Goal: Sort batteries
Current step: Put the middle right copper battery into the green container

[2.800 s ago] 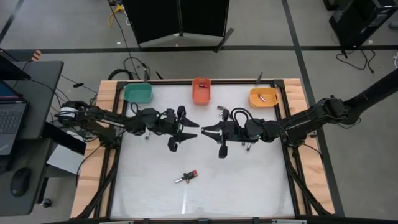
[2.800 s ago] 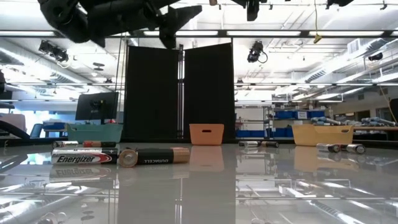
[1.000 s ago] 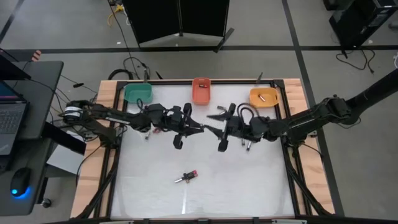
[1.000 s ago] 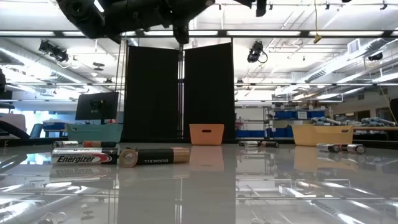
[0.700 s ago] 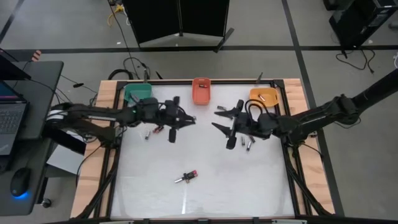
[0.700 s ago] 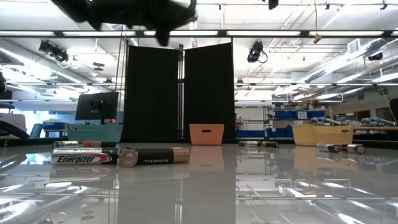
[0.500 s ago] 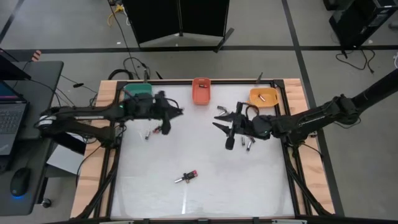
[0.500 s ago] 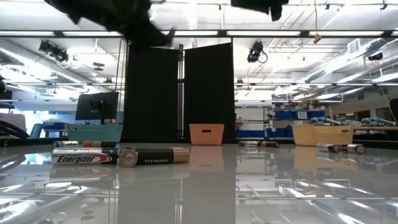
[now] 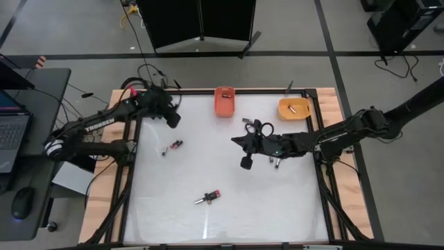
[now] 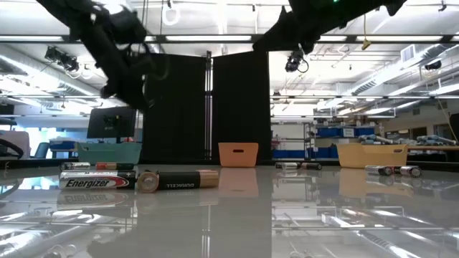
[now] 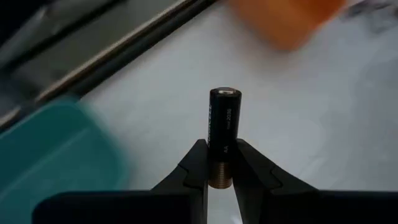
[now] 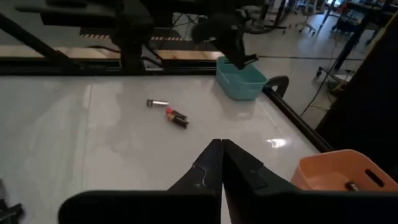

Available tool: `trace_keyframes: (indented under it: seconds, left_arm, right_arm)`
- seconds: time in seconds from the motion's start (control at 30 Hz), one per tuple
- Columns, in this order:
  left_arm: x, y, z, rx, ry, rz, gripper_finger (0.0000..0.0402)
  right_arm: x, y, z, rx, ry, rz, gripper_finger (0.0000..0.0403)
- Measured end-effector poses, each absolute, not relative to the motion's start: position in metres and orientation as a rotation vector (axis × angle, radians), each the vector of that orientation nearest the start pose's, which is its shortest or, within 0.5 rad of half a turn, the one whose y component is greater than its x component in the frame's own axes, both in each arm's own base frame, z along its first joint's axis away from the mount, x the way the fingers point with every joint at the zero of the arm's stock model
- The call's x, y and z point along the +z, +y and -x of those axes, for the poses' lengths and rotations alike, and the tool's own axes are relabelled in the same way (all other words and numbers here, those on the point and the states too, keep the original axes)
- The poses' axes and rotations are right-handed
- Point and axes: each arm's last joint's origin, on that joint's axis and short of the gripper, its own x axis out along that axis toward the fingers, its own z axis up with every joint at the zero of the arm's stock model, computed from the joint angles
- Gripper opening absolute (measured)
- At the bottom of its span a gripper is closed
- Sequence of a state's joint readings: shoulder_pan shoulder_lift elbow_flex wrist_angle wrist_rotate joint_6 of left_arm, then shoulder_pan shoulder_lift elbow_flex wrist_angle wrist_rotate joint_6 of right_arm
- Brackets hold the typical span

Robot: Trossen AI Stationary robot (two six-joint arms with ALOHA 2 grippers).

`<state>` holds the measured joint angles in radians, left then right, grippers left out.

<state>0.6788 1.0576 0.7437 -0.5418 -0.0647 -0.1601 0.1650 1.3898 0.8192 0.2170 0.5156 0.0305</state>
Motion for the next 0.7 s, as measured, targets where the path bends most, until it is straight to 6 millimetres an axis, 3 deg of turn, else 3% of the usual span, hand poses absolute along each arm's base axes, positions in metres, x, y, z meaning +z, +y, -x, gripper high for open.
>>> trace_keyframes:
  seconds: [0.37,0.53,0.7]
  left_arm:
    - [0.217,0.177,-0.116,0.998,0.928,0.576,0.0053]
    - [0.202,0.192,-0.111,1.021,1.000,0.631,0.0053]
    - [0.196,0.214,-0.123,1.024,1.052,0.657,0.0053]
  right_arm:
    - [0.243,0.035,-0.294,-0.354,0.379,0.093,0.0009]
    - [0.237,0.034,-0.292,-0.356,0.392,0.088,0.0012]
    - [0.229,0.033,-0.289,-0.360,0.383,0.077,0.0013]
